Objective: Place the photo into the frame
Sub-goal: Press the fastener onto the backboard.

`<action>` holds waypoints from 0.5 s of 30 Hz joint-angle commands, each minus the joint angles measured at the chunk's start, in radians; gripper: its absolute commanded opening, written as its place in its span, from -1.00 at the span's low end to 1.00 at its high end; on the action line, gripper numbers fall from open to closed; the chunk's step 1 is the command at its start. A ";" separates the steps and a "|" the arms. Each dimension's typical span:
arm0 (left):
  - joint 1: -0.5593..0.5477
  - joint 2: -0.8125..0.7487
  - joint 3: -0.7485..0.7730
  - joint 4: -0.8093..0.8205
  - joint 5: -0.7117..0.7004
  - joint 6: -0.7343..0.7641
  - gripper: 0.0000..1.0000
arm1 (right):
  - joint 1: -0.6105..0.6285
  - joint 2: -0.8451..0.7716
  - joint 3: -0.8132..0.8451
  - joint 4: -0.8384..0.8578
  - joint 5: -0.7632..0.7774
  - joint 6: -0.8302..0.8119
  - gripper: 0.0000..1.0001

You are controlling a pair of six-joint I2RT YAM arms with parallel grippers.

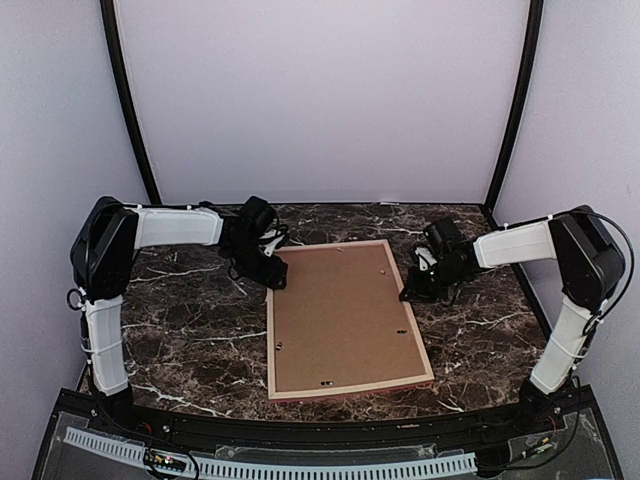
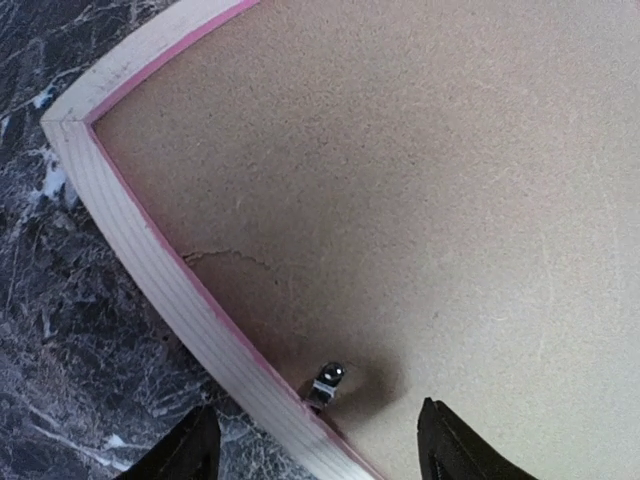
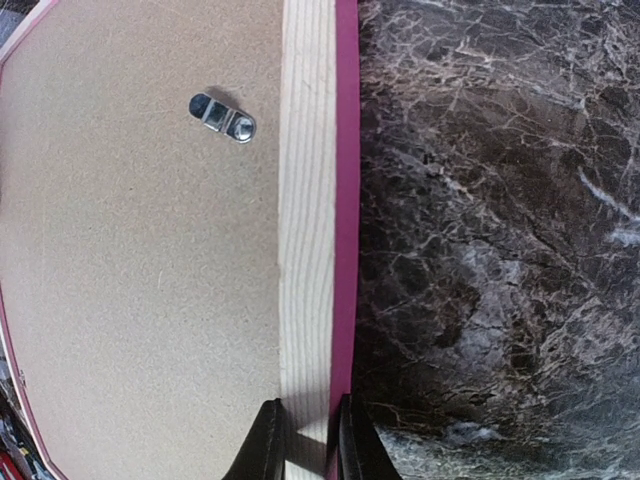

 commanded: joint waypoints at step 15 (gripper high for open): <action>-0.060 -0.389 -0.279 -0.023 0.115 -0.147 0.68 | -0.028 0.038 -0.042 0.094 -0.022 0.106 -0.87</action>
